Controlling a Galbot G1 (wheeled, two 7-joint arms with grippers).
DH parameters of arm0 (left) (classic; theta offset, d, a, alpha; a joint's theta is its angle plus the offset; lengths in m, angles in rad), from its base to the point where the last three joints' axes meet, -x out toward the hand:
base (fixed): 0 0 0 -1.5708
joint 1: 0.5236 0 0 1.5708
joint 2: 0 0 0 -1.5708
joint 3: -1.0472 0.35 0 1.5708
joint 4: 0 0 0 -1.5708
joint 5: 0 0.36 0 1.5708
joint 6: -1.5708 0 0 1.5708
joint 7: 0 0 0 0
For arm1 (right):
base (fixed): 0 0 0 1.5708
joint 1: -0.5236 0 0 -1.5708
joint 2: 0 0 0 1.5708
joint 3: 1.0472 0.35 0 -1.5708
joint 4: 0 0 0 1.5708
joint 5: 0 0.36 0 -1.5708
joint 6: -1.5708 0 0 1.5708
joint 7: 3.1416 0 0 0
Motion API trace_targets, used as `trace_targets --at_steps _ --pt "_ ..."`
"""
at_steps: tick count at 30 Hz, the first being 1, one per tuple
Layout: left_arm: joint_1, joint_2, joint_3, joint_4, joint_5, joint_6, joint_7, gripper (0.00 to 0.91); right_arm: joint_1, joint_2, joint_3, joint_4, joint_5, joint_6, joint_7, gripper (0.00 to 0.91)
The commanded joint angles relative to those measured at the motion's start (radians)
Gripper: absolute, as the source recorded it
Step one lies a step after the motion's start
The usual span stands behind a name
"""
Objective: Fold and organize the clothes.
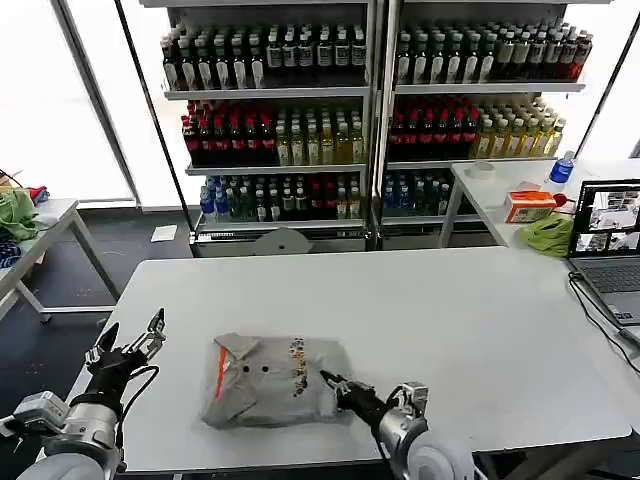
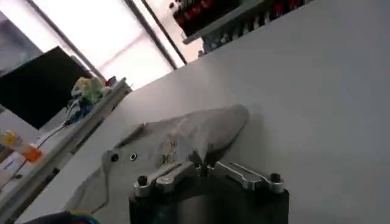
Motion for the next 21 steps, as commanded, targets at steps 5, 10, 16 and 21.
trace_targets --at_steps 5,10,16,21 --pt "-0.002 -0.005 0.005 -0.001 -0.029 0.008 -0.004 0.907 -0.042 -0.141 0.182 0.022 -0.129 -0.079 -0.064 0.000" --pt "-0.002 -0.009 0.013 -0.005 -0.029 0.009 -0.008 0.907 -0.049 -0.143 0.202 0.018 -0.152 -0.070 -0.057 0.000" --pt "0.000 0.000 0.012 -0.008 -0.040 0.013 -0.010 0.907 -0.087 -0.127 0.235 0.050 -0.234 -0.058 -0.025 0.907" --pt "0.001 0.005 0.006 -0.007 -0.050 0.013 -0.009 0.907 -0.107 -0.157 0.274 0.075 -0.227 -0.069 -0.016 0.907"
